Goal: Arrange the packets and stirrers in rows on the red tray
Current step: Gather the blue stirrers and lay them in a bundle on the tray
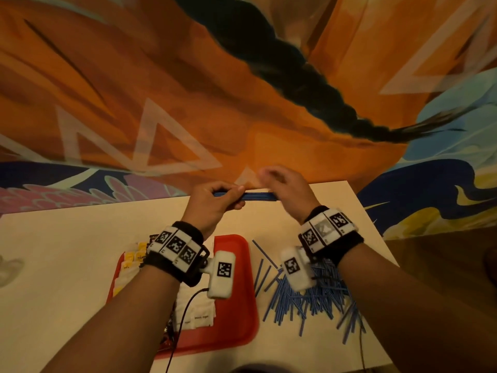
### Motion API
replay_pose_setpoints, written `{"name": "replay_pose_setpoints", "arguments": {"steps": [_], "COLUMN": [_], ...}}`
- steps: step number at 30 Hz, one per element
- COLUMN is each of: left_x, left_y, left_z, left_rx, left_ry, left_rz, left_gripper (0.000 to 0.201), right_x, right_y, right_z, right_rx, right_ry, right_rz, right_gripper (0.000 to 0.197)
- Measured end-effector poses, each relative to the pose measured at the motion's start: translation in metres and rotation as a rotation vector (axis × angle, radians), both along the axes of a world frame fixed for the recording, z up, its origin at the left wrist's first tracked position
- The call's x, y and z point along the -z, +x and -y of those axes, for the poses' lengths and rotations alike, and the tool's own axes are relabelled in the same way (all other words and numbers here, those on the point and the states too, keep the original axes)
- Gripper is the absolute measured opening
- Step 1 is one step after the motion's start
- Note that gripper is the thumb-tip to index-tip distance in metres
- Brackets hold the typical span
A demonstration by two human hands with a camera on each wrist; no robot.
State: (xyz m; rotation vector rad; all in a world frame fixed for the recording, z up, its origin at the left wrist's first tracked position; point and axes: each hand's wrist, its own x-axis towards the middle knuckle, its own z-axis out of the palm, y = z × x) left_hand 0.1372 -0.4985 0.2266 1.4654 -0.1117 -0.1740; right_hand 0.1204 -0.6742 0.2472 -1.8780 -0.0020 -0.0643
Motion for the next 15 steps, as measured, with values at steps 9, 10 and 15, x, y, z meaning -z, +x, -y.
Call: {"name": "replay_pose_setpoints", "arguments": {"steps": [9, 10, 15], "left_x": [0.002, 0.003, 0.013], "left_y": [-0.004, -0.002, 0.007], "left_z": [0.006, 0.002, -0.004], "left_rx": [0.059, 0.062, 0.109], "left_ry": [0.09, 0.109, 0.271], "left_rz": [0.032, 0.044, 0.048], "left_gripper": [0.011, 0.011, 0.007], "right_x": [0.014, 0.015, 0.02], "right_y": [0.01, 0.01, 0.003], "right_z": [-0.007, -0.002, 0.0], "right_rx": [-0.087, -0.187, -0.461], "right_ry": [0.207, 0.056, -0.585], "right_rz": [-0.103, -0.134, -0.463], "right_gripper": [0.039, 0.041, 0.032]}}
